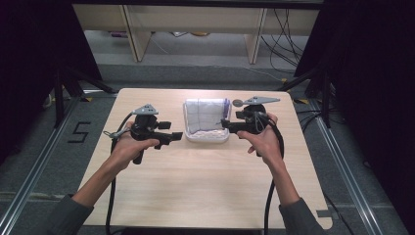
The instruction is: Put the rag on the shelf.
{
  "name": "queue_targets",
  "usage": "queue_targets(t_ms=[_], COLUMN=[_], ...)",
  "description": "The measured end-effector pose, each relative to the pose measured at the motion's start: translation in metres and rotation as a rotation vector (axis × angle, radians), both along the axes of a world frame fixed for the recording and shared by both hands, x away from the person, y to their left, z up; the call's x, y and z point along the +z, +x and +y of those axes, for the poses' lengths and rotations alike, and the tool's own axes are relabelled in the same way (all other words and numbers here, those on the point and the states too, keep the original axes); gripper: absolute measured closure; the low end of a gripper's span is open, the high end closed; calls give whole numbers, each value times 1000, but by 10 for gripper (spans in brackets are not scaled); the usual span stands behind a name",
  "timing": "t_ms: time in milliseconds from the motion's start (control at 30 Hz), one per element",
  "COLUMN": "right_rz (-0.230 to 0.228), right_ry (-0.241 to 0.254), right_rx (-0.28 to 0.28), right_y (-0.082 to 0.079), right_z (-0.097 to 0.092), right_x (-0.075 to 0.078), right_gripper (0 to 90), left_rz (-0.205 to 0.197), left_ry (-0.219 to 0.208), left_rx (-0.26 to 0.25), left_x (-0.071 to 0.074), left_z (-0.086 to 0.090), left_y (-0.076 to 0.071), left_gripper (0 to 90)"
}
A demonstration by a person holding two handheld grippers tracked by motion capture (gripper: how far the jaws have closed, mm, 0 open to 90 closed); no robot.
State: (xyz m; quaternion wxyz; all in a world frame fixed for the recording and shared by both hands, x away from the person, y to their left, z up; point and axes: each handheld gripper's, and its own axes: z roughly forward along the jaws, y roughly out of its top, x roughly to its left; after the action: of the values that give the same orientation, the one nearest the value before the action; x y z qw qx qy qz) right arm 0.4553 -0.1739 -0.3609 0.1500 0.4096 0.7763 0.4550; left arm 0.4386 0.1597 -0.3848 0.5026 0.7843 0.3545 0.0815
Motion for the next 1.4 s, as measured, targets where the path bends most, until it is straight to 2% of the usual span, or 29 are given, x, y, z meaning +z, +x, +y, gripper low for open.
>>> queue_targets(t_ms=[100,167,233,300,400,433,467,500,567,600,633,767,800,833,900,967,1000,1033,1067,1100,1133,1167,1300,1333,1367,1400], right_rz=[4,17,0,12,20,19,-10,-10,13,17,1,19,-2,-2,20,9,19,19,21,14,3,-7,9,-13,9,7], right_ry=[-7,18,14,3,19,32,16,16,36,22,24,32,16,16,37,30,22,38,23,29,6,15,22,5,10,3], right_rx=[3,-4,11,-2,-1,10,17,17,14,11,28,18,17,17,19,27,23,15,22,22,30,26,23,25,31,33], right_y=[-1,-4,-3,-6,-8,-9,-10,-10,-12,-13,-12,-17,-19,-19,-23,-23,-27,-29,-30,-30,-31,-32,-35,-36,-38,-41], right_z=[0,1,0,0,1,2,1,1,3,2,2,1,1,1,3,2,3,5,4,5,4,4,6,5,6,8], right_x=[-2,-5,-6,-6,-8,-9,-11,-11,-12,-13,-15,-17,-18,-18,-20,-20,-20,-22,-21,-22,-22,-24,-25,-25,-26,-27], right_gripper=[315,314,314,311,296,289,289,289,289,288,288,288,288,288,287,287,286,285,285,283,281,281,277,273,264,256], left_rz=[-4,-4,-2,-3,-1,0,2,2,-3,4,-1,-4,-7,-3,-18,-10,-15,-15,-6,-11,-11,-11,-8,-9,-9,-5], left_ry=[-3,-5,-1,3,0,0,3,3,1,2,4,4,5,4,3,3,4,4,0,5,5,5,12,13,8,16], left_rx=[-1,-14,-15,-20,-26,-27,-32,-32,-28,-40,-39,-43,-43,-44,-34,-41,-43,-43,-53,-48,-48,-45,-56,-52,-61,-56], left_x=[0,-1,-1,-3,-5,-6,-8,-8,-9,-10,-10,-11,-12,-12,-13,-13,-15,-15,-17,-18,-18,-21,-24,-25,-27,-28], left_z=[0,1,1,1,1,1,1,1,0,0,0,0,0,0,1,1,2,2,3,3,3,4,6,6,7,7], left_y=[-3,-8,-9,-12,-15,-16,-18,-18,-20,-21,-22,-25,-26,-27,-31,-32,-34,-34,-37,-39,-39,-42,-46,-47,-48,-50], left_gripper=[296,295,295,293,291,290,289,288,288,288,288,287,286,286,286,286,286,286,286,286,285,285,280,280,279,278])
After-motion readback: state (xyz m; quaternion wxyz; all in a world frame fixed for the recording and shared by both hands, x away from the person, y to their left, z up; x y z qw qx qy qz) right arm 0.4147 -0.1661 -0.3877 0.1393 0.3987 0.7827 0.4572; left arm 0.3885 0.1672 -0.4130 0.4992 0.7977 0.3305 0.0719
